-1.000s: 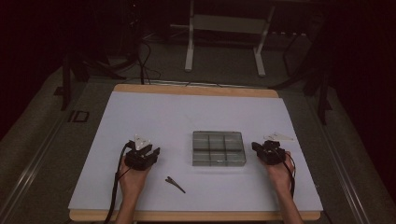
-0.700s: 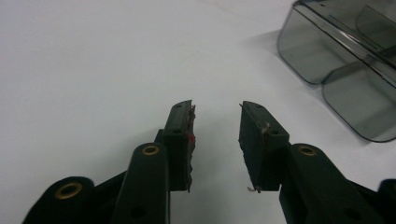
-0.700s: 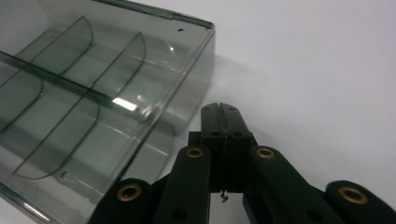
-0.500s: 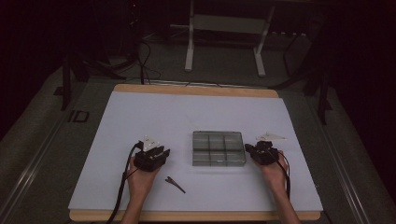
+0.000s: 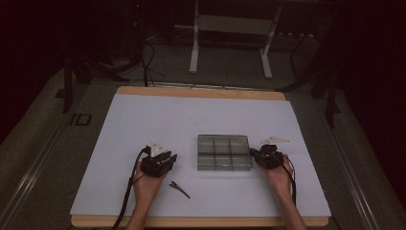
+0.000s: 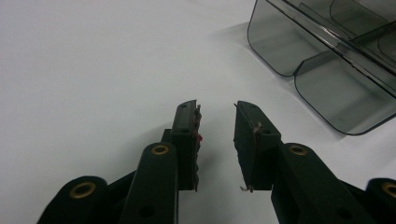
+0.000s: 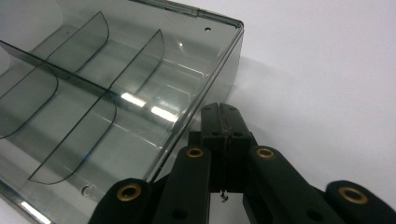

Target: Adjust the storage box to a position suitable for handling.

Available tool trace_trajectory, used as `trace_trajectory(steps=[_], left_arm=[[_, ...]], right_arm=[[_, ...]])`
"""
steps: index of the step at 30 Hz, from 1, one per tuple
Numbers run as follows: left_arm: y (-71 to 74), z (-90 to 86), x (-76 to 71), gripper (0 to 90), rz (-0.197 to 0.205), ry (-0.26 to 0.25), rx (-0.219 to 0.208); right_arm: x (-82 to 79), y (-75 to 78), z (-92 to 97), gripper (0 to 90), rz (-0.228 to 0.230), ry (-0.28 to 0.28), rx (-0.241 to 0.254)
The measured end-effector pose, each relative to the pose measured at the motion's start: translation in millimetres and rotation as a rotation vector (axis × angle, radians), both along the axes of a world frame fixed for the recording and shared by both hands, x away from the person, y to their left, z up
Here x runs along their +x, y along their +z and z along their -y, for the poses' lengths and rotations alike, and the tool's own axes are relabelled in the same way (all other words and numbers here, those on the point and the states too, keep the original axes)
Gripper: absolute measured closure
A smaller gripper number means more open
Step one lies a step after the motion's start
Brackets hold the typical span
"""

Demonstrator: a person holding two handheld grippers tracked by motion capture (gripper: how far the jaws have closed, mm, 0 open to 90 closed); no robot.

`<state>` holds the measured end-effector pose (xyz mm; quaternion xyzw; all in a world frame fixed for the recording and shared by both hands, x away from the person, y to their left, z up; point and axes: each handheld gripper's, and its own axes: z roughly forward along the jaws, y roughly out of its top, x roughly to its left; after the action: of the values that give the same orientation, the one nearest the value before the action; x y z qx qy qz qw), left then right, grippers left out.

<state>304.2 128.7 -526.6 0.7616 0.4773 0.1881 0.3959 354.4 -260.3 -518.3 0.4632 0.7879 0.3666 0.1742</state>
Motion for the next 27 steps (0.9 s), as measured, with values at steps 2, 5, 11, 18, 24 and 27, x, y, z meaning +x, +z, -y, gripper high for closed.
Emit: trace_trajectory(steps=[2,5,11,18,24,27], left_arm=[[-0.3,1.2,0.2,70.8,0.001,-0.001,0.0],[-1.0,3.1,0.5,72.4,-0.006,-0.007,0.002],[-2.9,9.1,1.2,73.0,-0.02,-0.025,0.015],[-4.3,12.8,2.0,74.4,-0.027,-0.04,0.024],[-4.3,16.8,2.2,74.5,-0.024,-0.051,0.031],[-4.3,18.9,2.1,74.8,-0.025,-0.058,0.035]], right_arm=[[0.8,-0.7,-0.1,90.0,-0.004,-0.001,0.001],[1.8,-1.5,-0.8,90.0,-0.006,0.003,-0.011],[4.7,-2.9,-1.8,90.0,-0.015,0.003,-0.021],[7.3,-3.9,-3.3,90.0,-0.018,-0.003,-0.021],[8.4,-4.3,-6.7,90.0,-0.017,-0.001,-0.016],[9.4,-4.5,-10.3,90.0,-0.019,0.003,-0.011]])
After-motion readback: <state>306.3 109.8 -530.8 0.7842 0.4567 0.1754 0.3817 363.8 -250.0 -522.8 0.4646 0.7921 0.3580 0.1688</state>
